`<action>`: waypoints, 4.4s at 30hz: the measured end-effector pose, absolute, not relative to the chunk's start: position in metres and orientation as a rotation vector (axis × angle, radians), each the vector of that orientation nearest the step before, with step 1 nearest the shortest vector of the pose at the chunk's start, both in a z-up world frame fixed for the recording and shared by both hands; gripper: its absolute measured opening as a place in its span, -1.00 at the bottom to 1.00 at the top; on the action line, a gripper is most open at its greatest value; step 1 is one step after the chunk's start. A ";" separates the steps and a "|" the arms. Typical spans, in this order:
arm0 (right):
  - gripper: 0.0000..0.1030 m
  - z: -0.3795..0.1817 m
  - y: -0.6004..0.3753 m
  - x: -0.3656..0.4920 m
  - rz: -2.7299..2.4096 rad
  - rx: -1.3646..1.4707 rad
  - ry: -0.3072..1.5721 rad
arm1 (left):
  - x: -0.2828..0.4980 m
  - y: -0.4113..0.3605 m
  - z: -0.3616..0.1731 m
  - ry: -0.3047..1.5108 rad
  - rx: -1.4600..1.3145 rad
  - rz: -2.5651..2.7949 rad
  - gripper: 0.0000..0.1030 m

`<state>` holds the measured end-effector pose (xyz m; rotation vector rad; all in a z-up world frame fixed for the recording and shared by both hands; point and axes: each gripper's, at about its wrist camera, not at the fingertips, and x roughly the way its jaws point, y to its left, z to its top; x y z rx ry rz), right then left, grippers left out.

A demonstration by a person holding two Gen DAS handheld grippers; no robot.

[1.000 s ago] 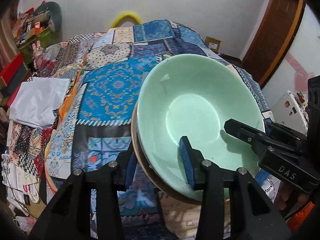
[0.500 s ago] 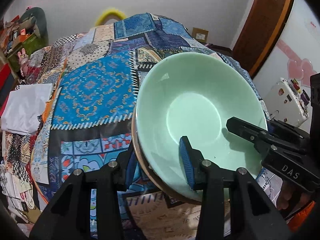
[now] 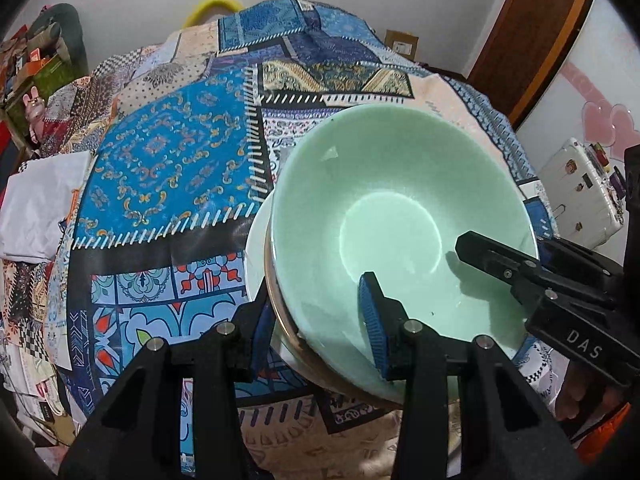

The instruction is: Organize plates and bowls

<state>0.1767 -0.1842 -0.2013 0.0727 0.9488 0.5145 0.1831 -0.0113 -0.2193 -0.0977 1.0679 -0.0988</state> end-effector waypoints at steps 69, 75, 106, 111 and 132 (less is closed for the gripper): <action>1.00 -0.018 -0.204 0.019 0.529 0.014 0.199 | -0.009 -0.010 -0.006 0.231 -0.046 0.043 1.00; 1.00 -0.019 -0.205 0.019 0.532 0.016 0.199 | -0.009 -0.010 -0.006 0.231 -0.045 0.040 1.00; 1.00 -0.018 -0.205 0.014 0.535 0.006 0.197 | -0.013 -0.011 -0.005 0.232 -0.048 0.018 1.00; 1.00 -0.019 -0.206 0.015 0.531 0.010 0.199 | -0.012 -0.011 -0.006 0.237 -0.041 0.003 1.00; 1.00 -0.021 -0.208 0.018 0.525 0.016 0.208 | -0.006 0.001 -0.008 0.237 -0.080 0.004 1.00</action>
